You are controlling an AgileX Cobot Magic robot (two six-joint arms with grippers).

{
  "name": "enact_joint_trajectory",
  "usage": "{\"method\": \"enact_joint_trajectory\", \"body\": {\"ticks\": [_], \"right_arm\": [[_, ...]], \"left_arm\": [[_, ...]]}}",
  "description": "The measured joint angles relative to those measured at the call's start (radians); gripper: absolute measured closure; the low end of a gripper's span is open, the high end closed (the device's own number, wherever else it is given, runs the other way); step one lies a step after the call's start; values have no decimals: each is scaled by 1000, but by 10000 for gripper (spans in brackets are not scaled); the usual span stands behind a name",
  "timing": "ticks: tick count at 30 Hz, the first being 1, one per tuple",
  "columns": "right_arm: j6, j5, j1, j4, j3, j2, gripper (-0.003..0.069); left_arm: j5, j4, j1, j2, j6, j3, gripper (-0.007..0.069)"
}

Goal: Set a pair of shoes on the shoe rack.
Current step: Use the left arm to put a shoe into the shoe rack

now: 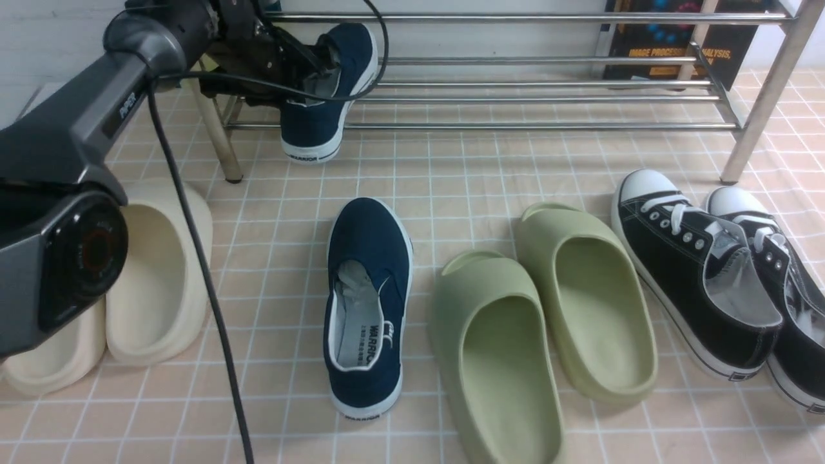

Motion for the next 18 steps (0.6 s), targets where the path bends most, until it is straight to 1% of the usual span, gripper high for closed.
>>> {"method": "enact_joint_trajectory", "body": {"ticks": [3,5,7,8,10,11,12,14,15,16,18], "right_arm": [[0,0,0,0,0,0,419],[0,0,0,0,0,0,419],[0,0,0,0,0,0,419],[0,0,0,0,0,0,419],[0,0,0,0,0,0,419],[0,0,0,0,0,0,419],[0,0,0,0,0,0,419],[0,0,0,-2,0,0,419],[0,0,0,-2,0,0,419],[0,0,0,-1,0,0,419],[0,0,0,-1,0,0,419]], "left_arm": [[93,14,0,-48,19,0,319],[151,28,0,-94,48,0,300],[189,37,0,-127,80,0,295],[239,43,0,-173,116,-1,297],[313,46,0,-232,168,-4,315],[328,46,0,-235,172,-4,322],[367,48,0,-257,195,-8,356],[380,48,0,-271,215,-4,419],[380,48,0,-272,216,-2,435],[380,48,0,-275,222,31,505],[380,44,0,-271,225,105,582]]}}
